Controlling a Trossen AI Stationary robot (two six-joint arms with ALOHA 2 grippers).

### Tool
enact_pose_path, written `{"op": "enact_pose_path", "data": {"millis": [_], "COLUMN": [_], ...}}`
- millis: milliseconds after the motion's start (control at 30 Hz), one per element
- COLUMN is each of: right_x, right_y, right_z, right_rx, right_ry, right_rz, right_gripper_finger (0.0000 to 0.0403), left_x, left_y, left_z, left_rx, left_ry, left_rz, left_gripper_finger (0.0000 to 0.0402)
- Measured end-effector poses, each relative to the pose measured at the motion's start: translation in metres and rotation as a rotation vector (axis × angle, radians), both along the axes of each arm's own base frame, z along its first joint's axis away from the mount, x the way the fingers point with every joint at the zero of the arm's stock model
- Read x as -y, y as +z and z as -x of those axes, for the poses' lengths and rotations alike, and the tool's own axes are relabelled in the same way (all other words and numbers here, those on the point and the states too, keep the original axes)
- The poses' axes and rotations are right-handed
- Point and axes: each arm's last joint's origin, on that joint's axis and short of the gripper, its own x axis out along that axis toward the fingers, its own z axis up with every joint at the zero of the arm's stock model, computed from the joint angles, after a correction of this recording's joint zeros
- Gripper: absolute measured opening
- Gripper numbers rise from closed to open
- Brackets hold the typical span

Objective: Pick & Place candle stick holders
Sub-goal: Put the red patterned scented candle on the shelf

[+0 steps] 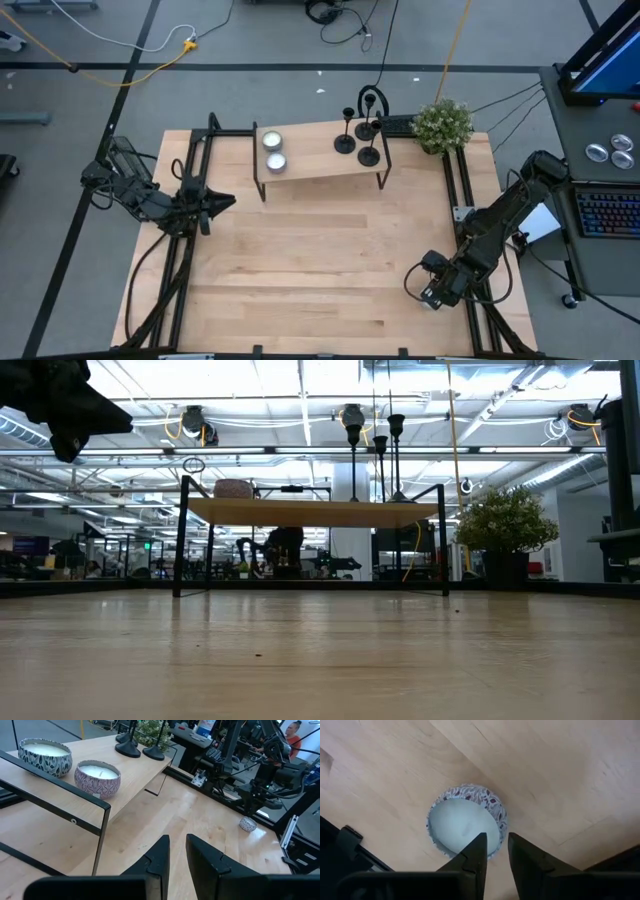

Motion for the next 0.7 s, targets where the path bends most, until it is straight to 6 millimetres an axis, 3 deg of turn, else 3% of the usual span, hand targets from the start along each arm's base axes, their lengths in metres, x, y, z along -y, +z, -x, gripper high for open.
{"op": "enact_pose_path", "data": {"millis": [467, 700], "right_x": [0.004, 0.003], "right_y": [-0.016, -0.016], "right_z": [0.003, 0.003], "right_rx": [-0.008, 0.004], "right_ry": [-0.044, -0.042], "right_rz": [-0.009, -0.017], "right_gripper_finger": [0.0051, 0.0008], "left_x": [0.000, 0.000], "left_y": [0.000, 0.000], "left_z": [0.000, 0.000], "left_rx": [-0.004, -0.002], "left_ry": [-0.001, 0.000], "left_rz": [-0.006, -0.002], "left_gripper_finger": [0.0065, 0.0065]}}
